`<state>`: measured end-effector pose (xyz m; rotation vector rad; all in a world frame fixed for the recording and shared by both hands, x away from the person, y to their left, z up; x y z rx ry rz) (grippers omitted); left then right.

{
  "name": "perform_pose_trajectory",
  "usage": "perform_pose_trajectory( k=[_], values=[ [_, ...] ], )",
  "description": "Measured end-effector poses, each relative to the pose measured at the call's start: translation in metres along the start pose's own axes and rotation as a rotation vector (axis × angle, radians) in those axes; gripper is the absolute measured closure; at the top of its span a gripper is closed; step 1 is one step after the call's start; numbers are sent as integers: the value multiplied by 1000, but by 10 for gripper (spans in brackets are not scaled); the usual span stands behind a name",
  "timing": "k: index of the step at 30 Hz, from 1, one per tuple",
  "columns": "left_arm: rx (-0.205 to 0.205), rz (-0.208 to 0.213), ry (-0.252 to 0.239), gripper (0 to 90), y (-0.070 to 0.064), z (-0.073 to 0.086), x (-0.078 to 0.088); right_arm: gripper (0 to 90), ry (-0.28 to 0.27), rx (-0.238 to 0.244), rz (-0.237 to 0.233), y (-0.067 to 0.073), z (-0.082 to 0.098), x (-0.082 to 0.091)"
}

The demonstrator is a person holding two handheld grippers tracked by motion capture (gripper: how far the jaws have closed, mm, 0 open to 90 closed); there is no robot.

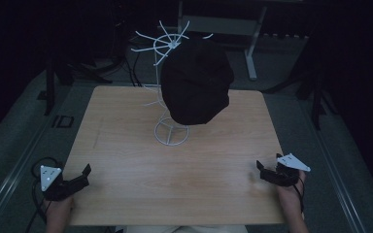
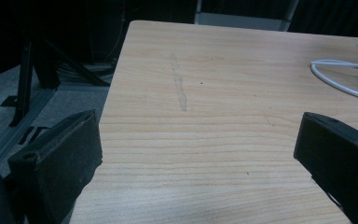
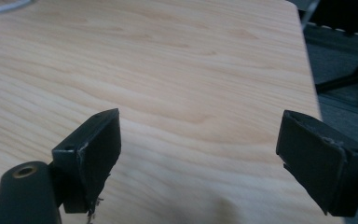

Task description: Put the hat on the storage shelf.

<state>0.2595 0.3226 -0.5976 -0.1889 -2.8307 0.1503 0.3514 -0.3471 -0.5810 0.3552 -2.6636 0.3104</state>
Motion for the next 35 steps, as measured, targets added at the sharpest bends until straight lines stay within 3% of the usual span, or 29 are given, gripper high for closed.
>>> perform_pose_trajectory(
  k=[13, 21, 27, 35],
  values=[
    [2, 1, 0, 14, 0, 0, 0, 137, -43, -64, 45, -15, 9, 15],
    [2, 2, 1, 15, 0, 0, 0, 136, -75, -91, 121, -27, 11, 20],
    [2, 2, 1, 15, 0, 0, 0, 136, -70, -121, 183, -38, 18, 20],
    [2, 2, 1, 14, 0, 0, 0, 136, -60, -137, 191, -44, 19, 20]
  ],
)
Point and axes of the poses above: each handheld gripper's, and its own axes: x roughly backward along the jaws, z roughly out of its underside, y roughly to its left, the point moved 3 cm from there along -x, roughly forward along the jaws, and after that the axes turned 4 degrees about z, right-handed, at the moved point
